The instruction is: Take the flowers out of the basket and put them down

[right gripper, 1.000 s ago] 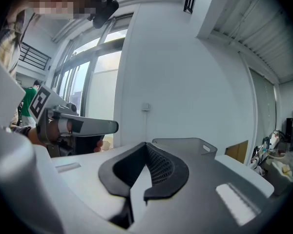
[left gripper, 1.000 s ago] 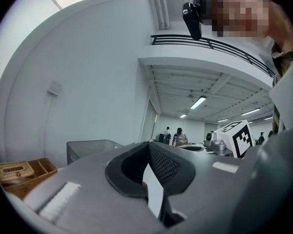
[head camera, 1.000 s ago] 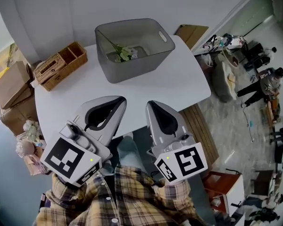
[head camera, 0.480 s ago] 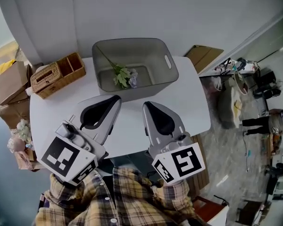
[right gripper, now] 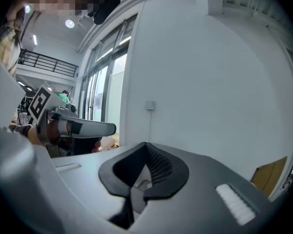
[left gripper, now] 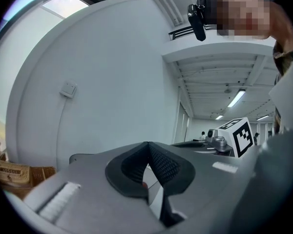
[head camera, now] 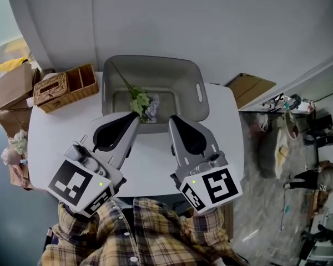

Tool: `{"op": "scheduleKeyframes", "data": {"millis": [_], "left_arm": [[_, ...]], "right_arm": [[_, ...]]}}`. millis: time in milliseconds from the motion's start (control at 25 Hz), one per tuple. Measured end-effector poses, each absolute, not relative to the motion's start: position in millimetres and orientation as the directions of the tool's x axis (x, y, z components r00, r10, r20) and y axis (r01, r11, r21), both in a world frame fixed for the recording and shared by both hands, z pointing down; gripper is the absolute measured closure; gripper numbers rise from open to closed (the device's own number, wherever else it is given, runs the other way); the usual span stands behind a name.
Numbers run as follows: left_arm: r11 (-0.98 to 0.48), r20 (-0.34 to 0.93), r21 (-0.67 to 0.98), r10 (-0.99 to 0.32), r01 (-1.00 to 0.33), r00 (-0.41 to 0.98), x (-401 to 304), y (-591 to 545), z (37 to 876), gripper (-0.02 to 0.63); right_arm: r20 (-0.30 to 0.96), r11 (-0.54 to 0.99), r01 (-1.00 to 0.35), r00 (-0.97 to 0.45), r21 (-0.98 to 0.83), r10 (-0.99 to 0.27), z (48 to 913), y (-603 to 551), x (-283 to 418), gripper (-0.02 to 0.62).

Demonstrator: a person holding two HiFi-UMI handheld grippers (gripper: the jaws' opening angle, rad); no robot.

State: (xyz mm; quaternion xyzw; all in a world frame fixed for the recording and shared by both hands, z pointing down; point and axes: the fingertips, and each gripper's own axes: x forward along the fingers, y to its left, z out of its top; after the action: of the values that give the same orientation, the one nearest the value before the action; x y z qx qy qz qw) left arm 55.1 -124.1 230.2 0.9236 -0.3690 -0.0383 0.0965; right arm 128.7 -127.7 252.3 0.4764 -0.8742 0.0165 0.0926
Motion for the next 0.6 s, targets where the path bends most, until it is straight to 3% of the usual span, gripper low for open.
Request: {"op": "scheduleKeyframes", "data": {"millis": [600], "left_arm": [[-0.637, 0.042, 0.189, -0.755, -0.747, 0.654, 42.5, -136.3, 229.9, 0.594]], "right_arm": [[0.159, 0.616, -0.786, -0.604, 0.042, -0.781, 245.4, -152.6, 120.2, 0.589]]}}
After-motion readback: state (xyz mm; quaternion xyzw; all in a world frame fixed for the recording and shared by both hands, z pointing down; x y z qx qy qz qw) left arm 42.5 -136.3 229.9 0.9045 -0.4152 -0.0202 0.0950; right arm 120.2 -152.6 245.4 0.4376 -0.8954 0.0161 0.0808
